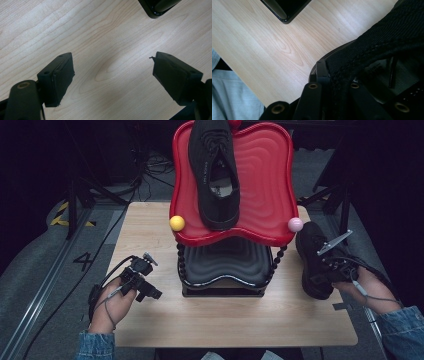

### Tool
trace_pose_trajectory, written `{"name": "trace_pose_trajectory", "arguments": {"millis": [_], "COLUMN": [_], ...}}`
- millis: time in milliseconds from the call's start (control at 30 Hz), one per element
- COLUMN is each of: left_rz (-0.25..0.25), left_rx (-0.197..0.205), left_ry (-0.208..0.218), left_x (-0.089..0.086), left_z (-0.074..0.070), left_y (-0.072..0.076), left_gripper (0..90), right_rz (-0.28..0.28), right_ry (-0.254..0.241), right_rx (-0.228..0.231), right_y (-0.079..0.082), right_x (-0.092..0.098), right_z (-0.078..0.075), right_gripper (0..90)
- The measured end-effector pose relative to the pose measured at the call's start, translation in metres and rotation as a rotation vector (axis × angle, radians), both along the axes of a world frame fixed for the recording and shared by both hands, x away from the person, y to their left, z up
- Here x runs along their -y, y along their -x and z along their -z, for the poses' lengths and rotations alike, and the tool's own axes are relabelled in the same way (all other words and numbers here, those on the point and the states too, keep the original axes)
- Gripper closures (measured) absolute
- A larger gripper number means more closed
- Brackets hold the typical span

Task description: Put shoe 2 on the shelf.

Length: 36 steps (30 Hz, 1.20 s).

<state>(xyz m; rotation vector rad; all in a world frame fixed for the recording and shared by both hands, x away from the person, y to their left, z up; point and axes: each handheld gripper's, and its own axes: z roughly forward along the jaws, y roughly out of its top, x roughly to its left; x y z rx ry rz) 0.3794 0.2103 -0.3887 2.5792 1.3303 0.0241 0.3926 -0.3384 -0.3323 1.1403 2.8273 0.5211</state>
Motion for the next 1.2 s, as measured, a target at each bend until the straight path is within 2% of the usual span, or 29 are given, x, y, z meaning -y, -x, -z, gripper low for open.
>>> {"name": "trace_pose_trajectory", "arguments": {"millis": [67,100,133,167,300,600,667,833,933,967,1000,1067,1200], "left_rz": [-0.011,0.001,-0.005,-0.023,-0.023,-0.025,-0.023,-0.016,-0.028,-0.028,-0.006,-0.005,-0.011], "left_rx": [-0.009,0.0,-0.004,-0.012,-0.012,-0.012,-0.011,-0.014,-0.018,-0.018,-0.005,-0.005,-0.01], "left_ry": [0.013,-0.001,0.007,0.021,0.025,0.024,0.022,0.015,0.022,0.022,-0.002,-0.007,-0.001], "left_x": [0.001,0.0,0.0,0.0,0.0,0.0,0.0,-0.001,0.0,0.0,-0.002,-0.002,-0.001], "left_z": [0.001,0.0,0.001,0.001,0.002,0.002,0.002,0.003,0.003,0.003,0.002,0.002,0.003], "left_y": [0.001,0.0,0.001,0.002,0.001,0.002,0.001,0.001,0.001,0.002,0.0,0.0,0.0], "left_gripper": [17.9,17.9,17.9,17.9,17.9,17.9,17.9,17.9,17.9,17.9,17.9,17.9,17.9], "right_rz": [-0.001,0.001,-0.001,-0.003,-0.009,-0.006,-0.007,-0.019,-0.022,-0.023,-0.025,-0.026,-0.031], "right_ry": [0.002,0.004,0.006,0.008,0.006,-0.011,-0.008,-0.012,-0.018,-0.014,-0.021,-0.02,-0.04], "right_rx": [0.005,0.008,0.013,0.021,0.043,0.09,0.095,0.127,0.137,0.144,0.154,0.164,0.199], "right_y": [0.0,0.001,0.001,0.002,0.004,0.009,0.01,0.014,0.016,0.017,0.018,0.019,0.023], "right_x": [0.0,0.0,-0.001,-0.001,-0.001,-0.002,-0.002,-0.004,-0.006,-0.006,-0.007,-0.007,-0.01], "right_z": [-0.004,-0.008,-0.013,-0.018,-0.04,-0.083,-0.086,-0.108,-0.119,-0.123,-0.131,-0.134,-0.152], "right_gripper": [87.5,87.5,87.4,87.4,87.4,87.3,87.2,87.1,87.0,87.0,86.9,86.8,86.9]}}
